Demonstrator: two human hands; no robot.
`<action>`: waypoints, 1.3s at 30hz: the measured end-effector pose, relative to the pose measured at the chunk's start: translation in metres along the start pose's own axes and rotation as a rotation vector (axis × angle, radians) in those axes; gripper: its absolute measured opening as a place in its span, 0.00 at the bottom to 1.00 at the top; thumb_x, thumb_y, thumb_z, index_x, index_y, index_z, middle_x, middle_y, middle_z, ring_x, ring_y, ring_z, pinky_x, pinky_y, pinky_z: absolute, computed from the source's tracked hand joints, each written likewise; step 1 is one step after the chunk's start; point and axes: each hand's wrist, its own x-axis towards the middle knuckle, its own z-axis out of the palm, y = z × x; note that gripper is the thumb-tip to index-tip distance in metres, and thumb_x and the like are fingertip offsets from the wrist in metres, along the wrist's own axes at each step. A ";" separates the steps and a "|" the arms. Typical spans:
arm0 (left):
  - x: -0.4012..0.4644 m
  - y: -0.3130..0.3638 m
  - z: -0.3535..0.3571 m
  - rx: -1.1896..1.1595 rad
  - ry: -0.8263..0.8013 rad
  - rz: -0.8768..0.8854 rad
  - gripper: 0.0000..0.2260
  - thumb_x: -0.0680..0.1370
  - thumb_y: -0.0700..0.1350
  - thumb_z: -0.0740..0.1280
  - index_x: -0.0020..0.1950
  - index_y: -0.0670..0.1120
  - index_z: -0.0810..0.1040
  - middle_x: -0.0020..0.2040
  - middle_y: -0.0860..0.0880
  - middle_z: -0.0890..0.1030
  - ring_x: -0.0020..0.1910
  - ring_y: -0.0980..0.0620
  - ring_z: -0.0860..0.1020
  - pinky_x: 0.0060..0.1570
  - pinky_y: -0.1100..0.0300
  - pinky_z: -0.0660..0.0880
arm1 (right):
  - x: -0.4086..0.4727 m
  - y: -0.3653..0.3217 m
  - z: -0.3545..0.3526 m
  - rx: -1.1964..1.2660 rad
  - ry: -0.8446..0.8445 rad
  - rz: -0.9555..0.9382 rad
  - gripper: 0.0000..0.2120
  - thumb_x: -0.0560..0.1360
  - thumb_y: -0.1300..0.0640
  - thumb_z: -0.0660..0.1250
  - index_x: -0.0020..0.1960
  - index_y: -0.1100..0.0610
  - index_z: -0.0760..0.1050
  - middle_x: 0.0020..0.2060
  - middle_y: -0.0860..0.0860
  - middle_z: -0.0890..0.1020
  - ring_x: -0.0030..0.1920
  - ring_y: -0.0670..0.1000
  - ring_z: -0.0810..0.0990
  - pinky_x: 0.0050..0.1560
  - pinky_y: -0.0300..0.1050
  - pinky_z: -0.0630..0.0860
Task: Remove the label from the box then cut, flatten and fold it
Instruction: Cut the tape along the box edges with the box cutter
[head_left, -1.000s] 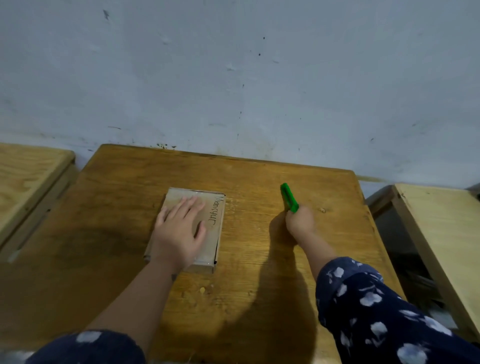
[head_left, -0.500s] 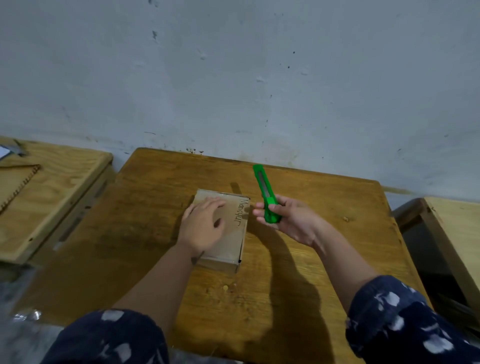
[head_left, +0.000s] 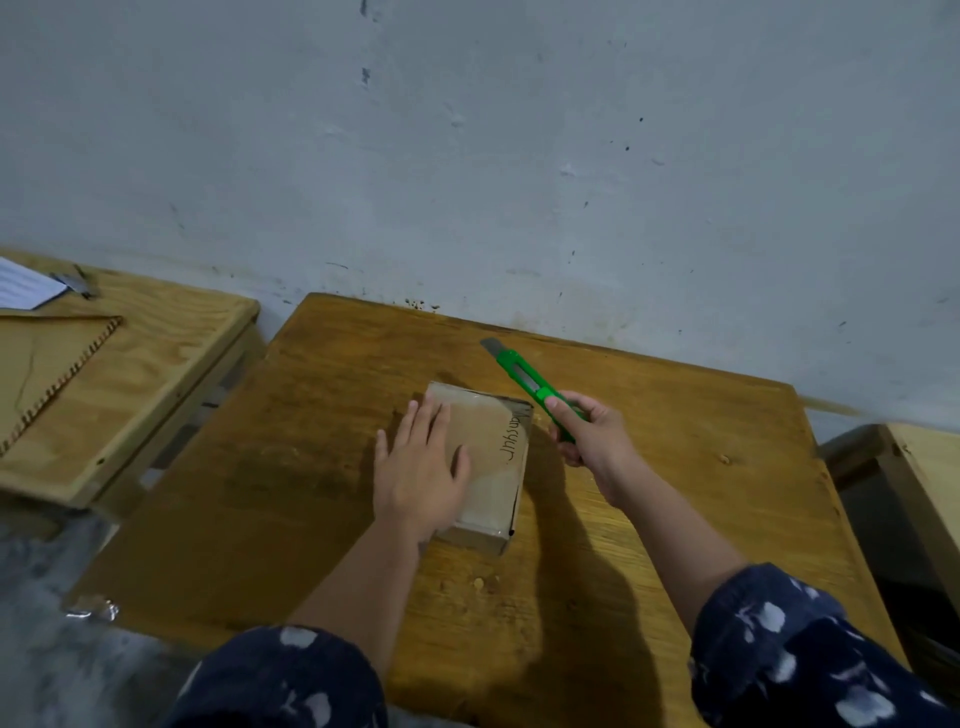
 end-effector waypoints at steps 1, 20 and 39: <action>0.000 0.000 0.000 0.001 0.005 0.002 0.27 0.81 0.59 0.46 0.78 0.52 0.48 0.79 0.53 0.45 0.77 0.53 0.42 0.75 0.44 0.46 | 0.000 -0.002 0.001 -0.036 0.020 -0.023 0.12 0.76 0.54 0.66 0.59 0.54 0.78 0.31 0.51 0.76 0.25 0.44 0.70 0.25 0.36 0.66; 0.001 0.000 0.002 -0.031 0.041 -0.002 0.27 0.80 0.58 0.49 0.78 0.51 0.51 0.79 0.53 0.46 0.77 0.54 0.44 0.76 0.49 0.46 | 0.025 -0.022 0.026 -0.925 -0.056 -0.288 0.15 0.78 0.54 0.63 0.64 0.44 0.74 0.58 0.51 0.80 0.38 0.44 0.74 0.25 0.33 0.64; 0.002 0.000 0.004 -0.028 0.043 -0.012 0.28 0.80 0.58 0.49 0.78 0.51 0.50 0.79 0.53 0.45 0.77 0.54 0.43 0.76 0.49 0.45 | 0.042 -0.022 0.033 -1.378 -0.151 -0.498 0.23 0.80 0.57 0.54 0.72 0.38 0.61 0.50 0.51 0.77 0.45 0.53 0.76 0.31 0.46 0.70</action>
